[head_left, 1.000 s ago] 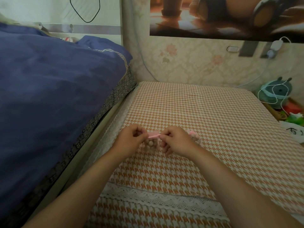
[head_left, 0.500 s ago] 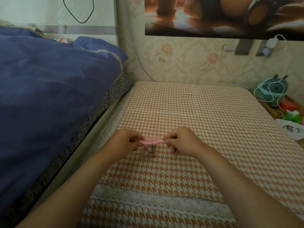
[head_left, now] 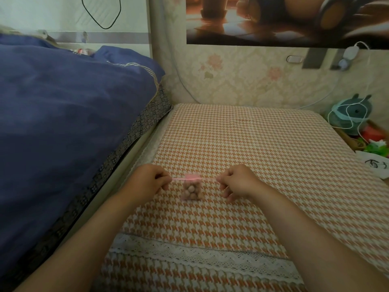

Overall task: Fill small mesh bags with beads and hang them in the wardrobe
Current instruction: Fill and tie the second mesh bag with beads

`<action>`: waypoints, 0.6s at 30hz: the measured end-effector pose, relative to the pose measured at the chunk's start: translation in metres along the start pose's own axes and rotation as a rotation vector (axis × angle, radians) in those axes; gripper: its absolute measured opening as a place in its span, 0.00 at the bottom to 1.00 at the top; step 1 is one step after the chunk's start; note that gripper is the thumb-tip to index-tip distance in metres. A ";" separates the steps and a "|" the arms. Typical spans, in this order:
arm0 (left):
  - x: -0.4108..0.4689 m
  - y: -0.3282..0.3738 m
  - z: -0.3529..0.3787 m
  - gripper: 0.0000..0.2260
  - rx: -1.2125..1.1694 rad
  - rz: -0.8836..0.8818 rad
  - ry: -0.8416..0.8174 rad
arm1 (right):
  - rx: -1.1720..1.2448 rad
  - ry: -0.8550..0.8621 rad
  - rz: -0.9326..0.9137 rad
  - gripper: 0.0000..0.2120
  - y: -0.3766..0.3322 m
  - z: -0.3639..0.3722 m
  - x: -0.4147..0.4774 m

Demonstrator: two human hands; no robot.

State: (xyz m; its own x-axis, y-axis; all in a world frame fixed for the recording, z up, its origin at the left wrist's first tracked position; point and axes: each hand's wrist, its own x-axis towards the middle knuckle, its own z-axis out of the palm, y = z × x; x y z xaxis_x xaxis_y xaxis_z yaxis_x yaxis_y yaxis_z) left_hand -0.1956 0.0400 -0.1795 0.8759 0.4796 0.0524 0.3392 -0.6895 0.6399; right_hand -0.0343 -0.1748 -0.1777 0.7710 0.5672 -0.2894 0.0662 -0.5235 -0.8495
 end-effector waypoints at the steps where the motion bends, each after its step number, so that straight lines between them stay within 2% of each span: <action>1: 0.000 0.002 0.002 0.13 -0.006 -0.002 0.022 | 0.048 0.007 0.030 0.08 -0.001 0.001 0.000; 3: -0.001 0.007 0.008 0.13 -0.050 -0.019 0.064 | 0.175 0.006 0.085 0.07 -0.002 0.006 0.001; 8: 0.003 0.009 0.022 0.13 -0.459 -0.200 0.073 | 0.585 -0.076 0.186 0.08 -0.008 0.018 0.002; 16: 0.006 0.001 0.019 0.13 -0.431 -0.255 0.038 | 0.659 -0.073 0.318 0.09 -0.008 0.020 0.004; 18: 0.004 0.007 0.020 0.12 -0.526 -0.272 0.065 | 0.744 -0.084 0.301 0.08 -0.010 0.021 0.003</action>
State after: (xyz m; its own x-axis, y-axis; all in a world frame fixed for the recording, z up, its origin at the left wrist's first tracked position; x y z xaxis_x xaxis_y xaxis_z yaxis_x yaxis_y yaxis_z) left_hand -0.1827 0.0256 -0.1903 0.7530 0.6450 -0.1299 0.3182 -0.1842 0.9300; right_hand -0.0458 -0.1542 -0.1799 0.6367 0.5302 -0.5599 -0.5988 -0.1175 -0.7922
